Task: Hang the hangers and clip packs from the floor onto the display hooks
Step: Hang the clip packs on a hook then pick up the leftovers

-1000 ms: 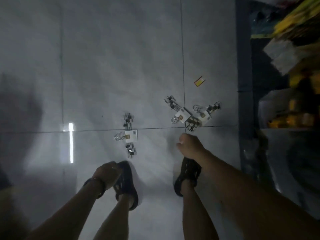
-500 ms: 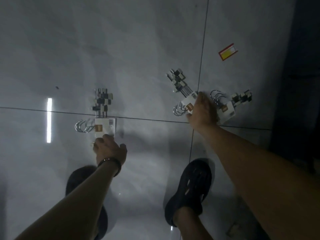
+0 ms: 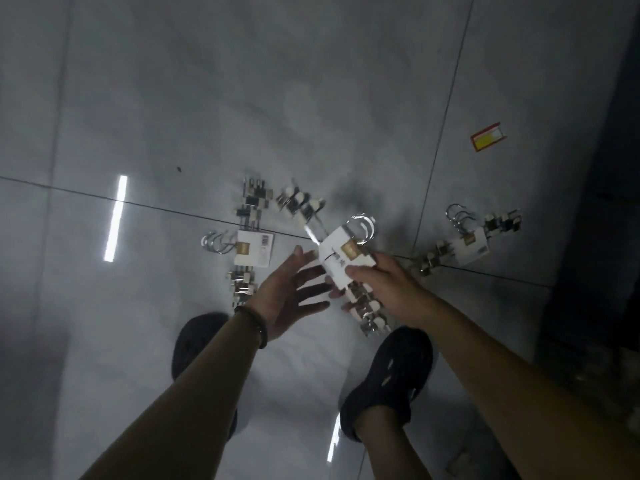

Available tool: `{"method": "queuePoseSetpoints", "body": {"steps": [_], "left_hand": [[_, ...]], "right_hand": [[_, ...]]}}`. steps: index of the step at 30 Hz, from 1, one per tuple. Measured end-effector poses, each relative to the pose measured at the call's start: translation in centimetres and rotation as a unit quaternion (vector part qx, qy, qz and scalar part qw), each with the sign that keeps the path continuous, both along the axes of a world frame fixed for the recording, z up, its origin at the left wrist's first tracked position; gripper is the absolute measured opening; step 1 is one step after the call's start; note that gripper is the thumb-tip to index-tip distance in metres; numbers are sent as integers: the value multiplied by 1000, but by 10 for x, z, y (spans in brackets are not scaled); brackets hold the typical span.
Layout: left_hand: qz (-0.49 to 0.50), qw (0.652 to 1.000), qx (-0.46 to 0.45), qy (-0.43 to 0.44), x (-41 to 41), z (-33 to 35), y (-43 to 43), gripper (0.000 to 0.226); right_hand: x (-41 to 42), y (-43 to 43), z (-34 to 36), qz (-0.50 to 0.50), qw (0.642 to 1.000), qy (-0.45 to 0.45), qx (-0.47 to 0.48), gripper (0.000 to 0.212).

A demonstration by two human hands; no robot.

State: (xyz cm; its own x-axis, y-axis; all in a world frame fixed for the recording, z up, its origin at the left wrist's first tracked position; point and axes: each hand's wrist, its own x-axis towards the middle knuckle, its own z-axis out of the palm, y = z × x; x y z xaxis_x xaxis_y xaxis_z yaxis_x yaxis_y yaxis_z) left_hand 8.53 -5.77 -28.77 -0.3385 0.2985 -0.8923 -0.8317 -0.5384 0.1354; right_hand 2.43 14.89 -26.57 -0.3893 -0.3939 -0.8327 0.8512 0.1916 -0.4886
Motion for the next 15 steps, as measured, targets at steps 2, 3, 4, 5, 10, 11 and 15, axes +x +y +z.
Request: {"method": "queuePoseSetpoints", "body": {"steps": [2, 3, 4, 5, 10, 11, 15], "left_hand": [[20, 999, -16, 21, 3, 12, -13, 42], [33, 998, -45, 23, 8, 16, -21, 36], [49, 996, -76, 18, 14, 16, -30, 30], [64, 992, -105, 10, 21, 15, -41, 24], [108, 953, -284, -9, 55, 4, -120, 5], [97, 945, -311, -9, 62, 0, -137, 5], [51, 934, -353, -19, 93, -16, -183, 7]], "right_hand": [[12, -23, -1, 82, 995, 43, 36, 19], [17, -38, -4, 126, 988, 70, 62, 15], [21, -52, -8, 169, 977, 96, 90, 12], [24, -67, -12, 212, 961, 122, 126, 11], [40, -137, -48, 178, 928, 193, 264, 7], [41, -154, -54, 195, 905, 236, 294, 16], [32, -214, -86, 336, 828, 365, 261, 41]]}}
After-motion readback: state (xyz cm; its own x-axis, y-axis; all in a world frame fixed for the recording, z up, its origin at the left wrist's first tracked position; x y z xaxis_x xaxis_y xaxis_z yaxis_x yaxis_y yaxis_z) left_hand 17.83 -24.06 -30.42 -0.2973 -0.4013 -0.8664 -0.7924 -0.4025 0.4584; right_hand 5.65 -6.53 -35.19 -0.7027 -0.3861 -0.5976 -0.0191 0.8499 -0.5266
